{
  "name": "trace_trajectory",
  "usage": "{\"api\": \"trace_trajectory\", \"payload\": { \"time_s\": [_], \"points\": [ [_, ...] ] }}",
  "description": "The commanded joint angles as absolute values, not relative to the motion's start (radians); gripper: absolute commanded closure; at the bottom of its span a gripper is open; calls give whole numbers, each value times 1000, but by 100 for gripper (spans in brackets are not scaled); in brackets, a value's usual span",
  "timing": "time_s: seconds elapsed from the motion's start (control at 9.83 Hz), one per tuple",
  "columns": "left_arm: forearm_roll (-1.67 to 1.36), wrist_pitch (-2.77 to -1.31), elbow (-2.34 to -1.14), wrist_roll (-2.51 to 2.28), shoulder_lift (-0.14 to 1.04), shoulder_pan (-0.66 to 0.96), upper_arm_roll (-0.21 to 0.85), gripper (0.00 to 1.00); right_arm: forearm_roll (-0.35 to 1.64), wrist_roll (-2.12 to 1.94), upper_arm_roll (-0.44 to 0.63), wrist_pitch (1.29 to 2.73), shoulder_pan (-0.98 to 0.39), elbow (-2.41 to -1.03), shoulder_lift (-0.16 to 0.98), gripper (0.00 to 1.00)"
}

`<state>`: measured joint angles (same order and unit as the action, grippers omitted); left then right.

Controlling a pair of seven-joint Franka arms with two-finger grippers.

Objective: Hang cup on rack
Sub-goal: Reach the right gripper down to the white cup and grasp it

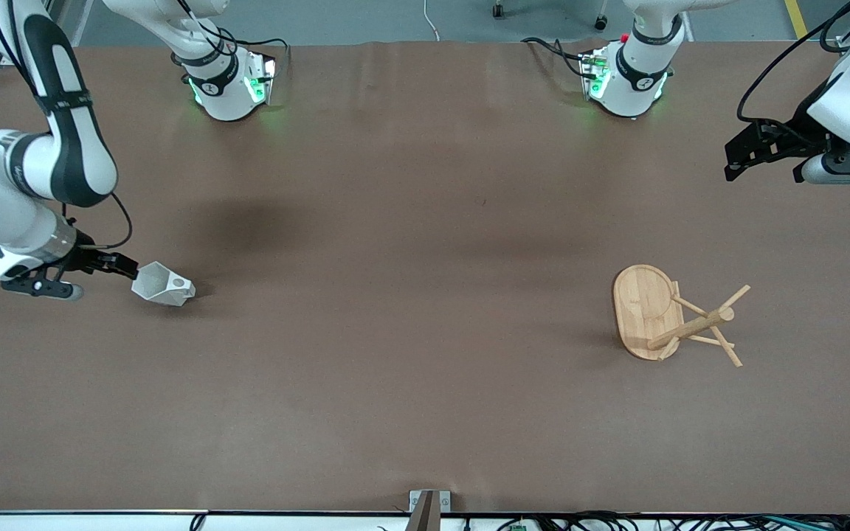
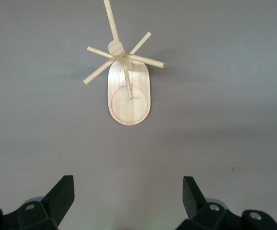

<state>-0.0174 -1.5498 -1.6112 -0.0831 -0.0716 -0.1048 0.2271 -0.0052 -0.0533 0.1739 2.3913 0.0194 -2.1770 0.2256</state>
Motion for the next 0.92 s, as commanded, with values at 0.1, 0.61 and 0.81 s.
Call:
{"api": "trace_trajectory", "payload": {
  "time_s": [0.1,0.61,0.81],
  "points": [
    [-34,-1526,-1614,-75,-49,-103,229,0,-11,-58,163,2479,26,-2189,299,0],
    [-60,-1488,-1618,-89,-51,-97,230,0,69,-71,163,2503,23,-2184,330,30],
    [-84,-1491,-1615,-101,-49,-97,230,0,71,-84,163,2505,26,-2181,339,53]
  ]
}}
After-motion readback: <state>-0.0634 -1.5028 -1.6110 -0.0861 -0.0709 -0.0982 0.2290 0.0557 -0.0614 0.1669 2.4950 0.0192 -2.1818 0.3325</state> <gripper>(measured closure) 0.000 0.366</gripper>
